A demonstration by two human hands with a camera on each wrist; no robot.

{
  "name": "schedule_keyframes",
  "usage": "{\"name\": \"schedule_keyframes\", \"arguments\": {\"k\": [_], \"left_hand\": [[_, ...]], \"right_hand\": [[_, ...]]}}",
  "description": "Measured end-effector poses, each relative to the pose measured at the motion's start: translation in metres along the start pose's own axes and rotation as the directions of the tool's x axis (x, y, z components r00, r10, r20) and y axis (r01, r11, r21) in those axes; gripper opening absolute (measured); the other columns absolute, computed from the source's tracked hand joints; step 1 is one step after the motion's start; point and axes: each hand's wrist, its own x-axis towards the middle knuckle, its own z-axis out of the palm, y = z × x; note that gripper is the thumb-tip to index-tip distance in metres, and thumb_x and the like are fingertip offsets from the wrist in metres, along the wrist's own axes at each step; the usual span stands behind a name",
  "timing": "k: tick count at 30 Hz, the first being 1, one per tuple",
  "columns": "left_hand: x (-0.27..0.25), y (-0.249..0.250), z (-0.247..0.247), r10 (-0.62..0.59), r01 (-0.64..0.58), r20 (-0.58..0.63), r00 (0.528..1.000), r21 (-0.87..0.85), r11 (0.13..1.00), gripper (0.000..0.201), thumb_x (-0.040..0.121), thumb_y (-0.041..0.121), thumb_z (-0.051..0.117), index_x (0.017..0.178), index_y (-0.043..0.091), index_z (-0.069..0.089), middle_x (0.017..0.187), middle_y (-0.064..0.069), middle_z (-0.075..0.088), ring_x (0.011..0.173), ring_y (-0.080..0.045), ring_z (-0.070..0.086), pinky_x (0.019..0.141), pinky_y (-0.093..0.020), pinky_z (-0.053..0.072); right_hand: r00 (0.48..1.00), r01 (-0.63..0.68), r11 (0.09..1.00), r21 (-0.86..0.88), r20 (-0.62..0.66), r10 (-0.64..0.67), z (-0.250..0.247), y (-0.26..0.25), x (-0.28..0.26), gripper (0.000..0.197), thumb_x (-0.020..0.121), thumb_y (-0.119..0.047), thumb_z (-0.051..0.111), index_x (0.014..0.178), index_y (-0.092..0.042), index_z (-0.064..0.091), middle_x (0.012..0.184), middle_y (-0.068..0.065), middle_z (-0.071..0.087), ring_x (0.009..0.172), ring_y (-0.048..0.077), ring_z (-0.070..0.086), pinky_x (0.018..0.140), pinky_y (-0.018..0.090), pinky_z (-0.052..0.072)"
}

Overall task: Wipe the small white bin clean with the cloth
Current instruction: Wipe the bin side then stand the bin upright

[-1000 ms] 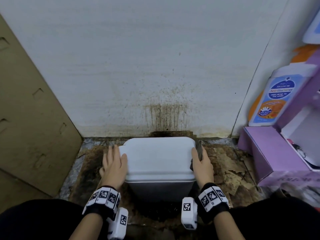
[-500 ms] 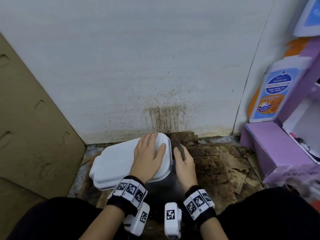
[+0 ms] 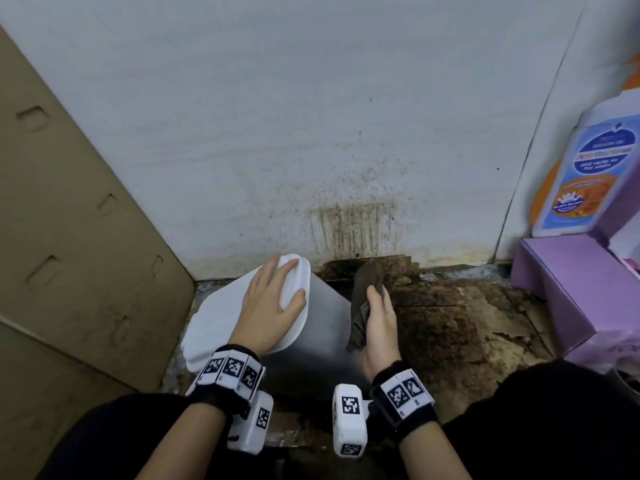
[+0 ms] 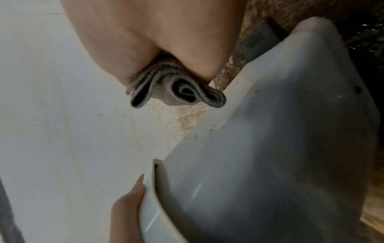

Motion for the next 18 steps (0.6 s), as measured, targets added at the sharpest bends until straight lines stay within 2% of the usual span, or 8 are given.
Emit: {"name": "schedule_keyframes", "arguments": {"k": [2,5,7,9,11,14,18], "left_hand": [[-0.002,-0.007,-0.006,-0.016,0.016,-0.007,1.000,-0.018,1.000,0.059,0.093,0.051,0.040,0.150,0.045,0.029,0.165,0.012,0.014,0.152,-0.013,0.013,0.122,-0.043,0.017],[-0.005,-0.015,-0.011,-0.040,0.039,-0.019,0.999,-0.045,0.998,0.061,0.091,0.052,0.037,0.151,0.045,0.028,0.165,0.014,0.015,0.151,-0.010,0.012,0.122,-0.043,0.018],[-0.006,-0.020,-0.012,-0.037,0.036,-0.026,0.999,-0.052,0.998,0.059,0.091,0.052,0.037,0.150,0.047,0.029,0.165,0.015,0.015,0.151,-0.008,0.011,0.122,-0.041,0.018],[-0.006,-0.025,-0.012,-0.029,0.027,-0.038,0.999,-0.055,0.998,0.058,0.091,0.053,0.037,0.149,0.048,0.031,0.165,0.014,0.015,0.152,-0.007,0.011,0.122,-0.039,0.017],[-0.006,-0.030,-0.012,-0.028,0.026,-0.049,0.998,-0.047,0.999,0.059,0.090,0.055,0.035,0.149,0.046,0.032,0.165,0.014,0.015,0.152,-0.008,0.011,0.122,-0.039,0.017],[-0.006,-0.034,-0.012,-0.023,0.020,-0.059,0.998,-0.047,0.999,0.063,0.088,0.060,0.031,0.149,0.045,0.033,0.165,0.013,0.017,0.152,-0.008,0.012,0.122,-0.039,0.018],[-0.005,-0.037,-0.014,-0.030,0.026,-0.072,0.997,-0.060,0.998,0.062,0.087,0.057,0.033,0.148,0.046,0.036,0.164,0.015,0.019,0.151,-0.008,0.016,0.121,-0.038,0.020]], "right_hand": [[0.994,0.090,0.990,-0.111,0.067,-0.083,0.012,0.004,-0.006,0.040,0.103,-0.036,0.049,0.143,-0.036,0.049,0.138,-0.004,0.060,0.126,0.016,0.058,0.110,0.045,0.045],[0.957,0.194,0.945,-0.262,0.263,-0.124,0.036,0.020,-0.018,0.039,0.105,-0.038,0.045,0.143,-0.042,0.045,0.143,-0.014,0.054,0.134,0.007,0.049,0.114,0.037,0.040],[0.914,0.276,0.889,-0.366,0.387,-0.124,0.051,0.034,-0.025,0.043,0.105,-0.046,0.039,0.147,-0.048,0.036,0.157,-0.019,0.036,0.146,-0.001,0.029,0.123,0.034,0.024],[0.881,0.385,0.770,-0.509,0.450,-0.144,0.063,0.047,-0.031,0.047,0.106,-0.050,0.026,0.152,-0.049,0.016,0.164,-0.024,0.007,0.149,-0.009,0.001,0.124,0.028,0.003],[0.866,0.457,0.667,-0.589,0.467,-0.182,0.068,0.054,-0.035,0.051,0.104,-0.052,0.013,0.154,-0.044,0.004,0.163,-0.025,-0.005,0.147,-0.013,-0.010,0.122,0.024,-0.005],[0.849,0.513,0.589,-0.624,0.468,-0.244,0.064,0.062,-0.032,0.059,0.101,-0.053,0.006,0.158,-0.036,0.006,0.164,-0.023,-0.002,0.147,-0.012,-0.008,0.122,0.023,-0.002],[0.846,0.532,0.522,-0.666,0.439,-0.303,0.046,0.076,-0.017,0.060,0.101,-0.051,0.010,0.158,-0.033,0.016,0.165,-0.019,0.009,0.149,-0.008,0.002,0.122,0.021,0.004]]}}
